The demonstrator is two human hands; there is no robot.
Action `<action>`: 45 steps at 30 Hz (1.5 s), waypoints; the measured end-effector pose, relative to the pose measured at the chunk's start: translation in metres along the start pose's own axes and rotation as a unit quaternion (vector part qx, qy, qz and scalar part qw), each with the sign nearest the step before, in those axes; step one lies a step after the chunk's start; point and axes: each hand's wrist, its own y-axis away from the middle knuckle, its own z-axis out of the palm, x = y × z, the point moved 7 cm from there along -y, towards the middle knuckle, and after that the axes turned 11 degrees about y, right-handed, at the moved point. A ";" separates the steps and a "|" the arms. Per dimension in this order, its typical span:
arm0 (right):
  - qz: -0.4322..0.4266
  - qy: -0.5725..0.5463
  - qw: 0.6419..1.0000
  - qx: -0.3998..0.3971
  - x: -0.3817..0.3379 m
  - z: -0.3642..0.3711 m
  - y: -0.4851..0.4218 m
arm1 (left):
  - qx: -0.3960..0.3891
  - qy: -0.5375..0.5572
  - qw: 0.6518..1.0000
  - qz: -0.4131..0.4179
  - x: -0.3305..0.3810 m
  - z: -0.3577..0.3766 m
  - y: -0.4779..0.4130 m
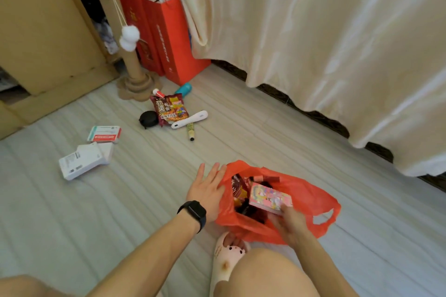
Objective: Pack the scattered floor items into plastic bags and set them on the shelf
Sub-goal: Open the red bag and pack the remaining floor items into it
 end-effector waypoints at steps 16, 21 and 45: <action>-0.428 0.465 0.775 0.029 -0.089 0.033 0.099 | 0.004 0.108 0.993 0.044 -0.013 -0.067 0.015; -0.497 0.454 0.740 0.012 -0.150 0.075 0.147 | 0.036 0.078 0.996 -0.040 -0.088 -0.123 0.032; -0.333 0.757 0.550 -0.119 -0.162 0.380 -0.077 | -0.111 0.328 0.873 -0.343 -0.270 0.231 0.088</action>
